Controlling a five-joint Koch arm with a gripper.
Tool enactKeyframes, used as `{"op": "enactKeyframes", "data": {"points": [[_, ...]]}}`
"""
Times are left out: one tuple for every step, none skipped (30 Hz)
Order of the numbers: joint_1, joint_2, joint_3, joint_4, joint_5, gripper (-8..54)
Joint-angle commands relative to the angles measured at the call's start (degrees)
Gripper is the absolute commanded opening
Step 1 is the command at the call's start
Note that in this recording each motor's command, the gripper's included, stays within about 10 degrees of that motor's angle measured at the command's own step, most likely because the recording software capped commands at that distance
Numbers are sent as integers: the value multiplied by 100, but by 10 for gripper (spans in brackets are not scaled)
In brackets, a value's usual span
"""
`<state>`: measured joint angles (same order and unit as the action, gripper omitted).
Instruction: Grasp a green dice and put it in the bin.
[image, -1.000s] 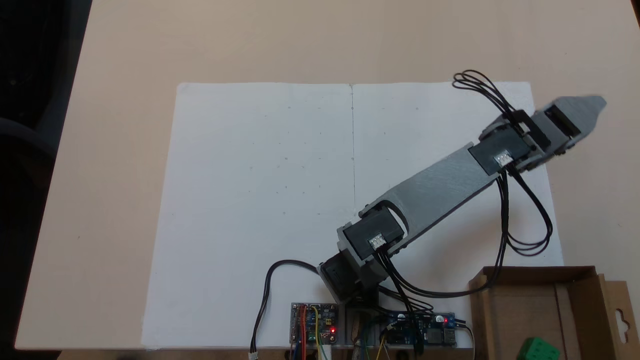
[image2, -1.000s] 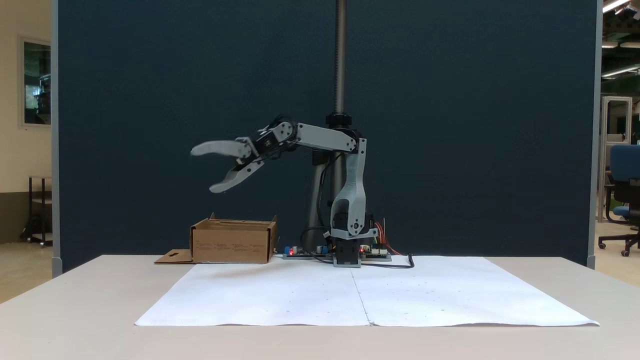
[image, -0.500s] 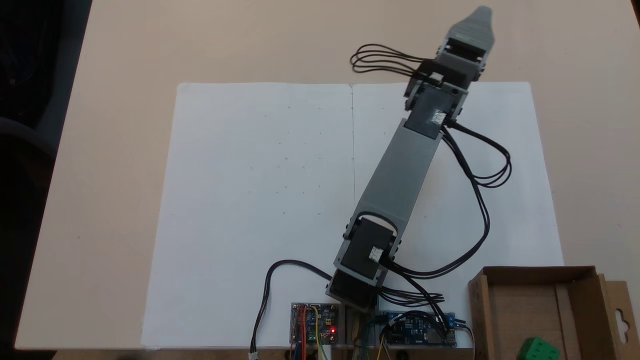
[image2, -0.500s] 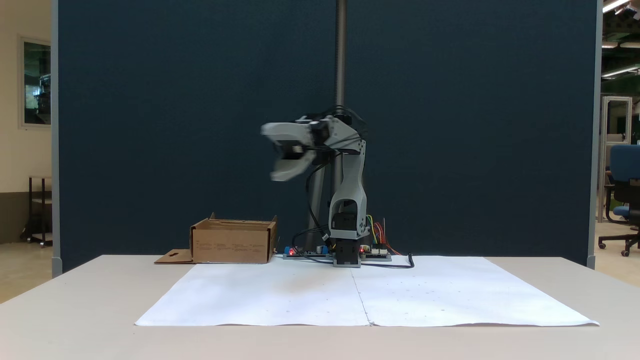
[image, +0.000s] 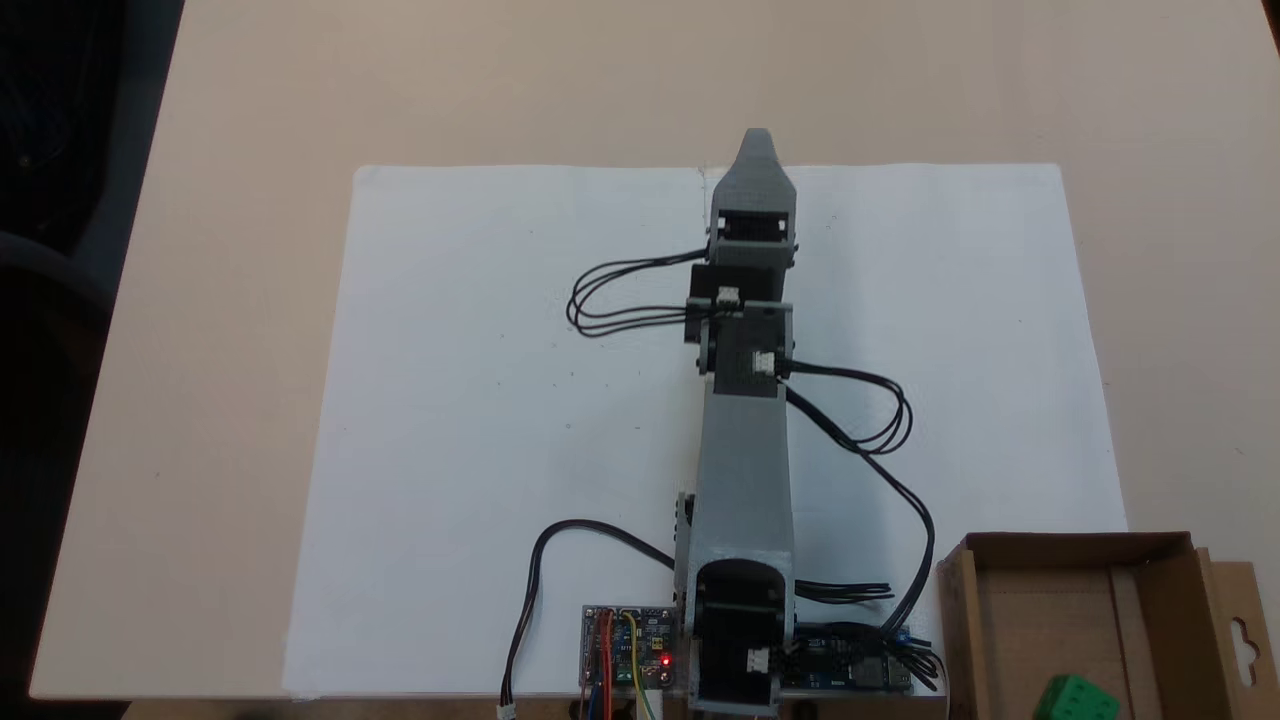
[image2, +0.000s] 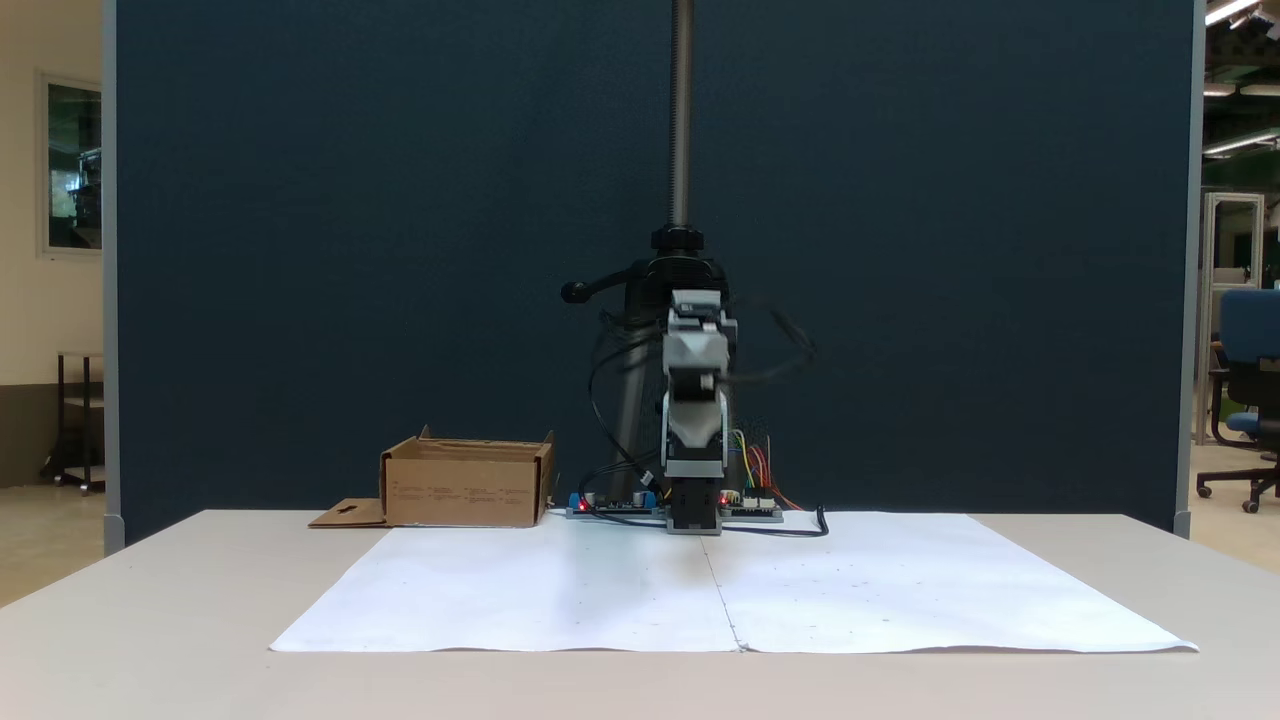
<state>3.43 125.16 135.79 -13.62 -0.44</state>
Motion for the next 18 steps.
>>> {"op": "enactKeyframes", "data": {"points": [[9, 413, 316, -956, 229, 443], [9, 501, 615, -1132, 220, 441], [-9, 571, 896, -1308, 211, 439], [-62, 615, 1151, -1475, 202, 438], [-105, 633, 1406, -1659, 176, 436], [-132, 650, 1652, -1835, 141, 432], [-141, 659, 1898, -2020, 132, 431], [-167, 668, 2127, -2178, 114, 429], [-185, 677, 2312, -2354, 79, 429], [-193, 721, 2461, -2556, 26, 429], [-211, 791, 2602, -2723, -9, 429], [-229, 879, 2725, -2890, -53, 429], [-255, 932, 2856, -3083, -79, 429], [-281, 949, 2997, -3294, -149, 429], [-290, 949, 3120, -3479, -193, 429], [-308, 958, 3234, -3663, -237, 429], [-316, 958, 3349, -3865, -290, 429], [-316, 967, 3437, -4085, -299, 429]]}}
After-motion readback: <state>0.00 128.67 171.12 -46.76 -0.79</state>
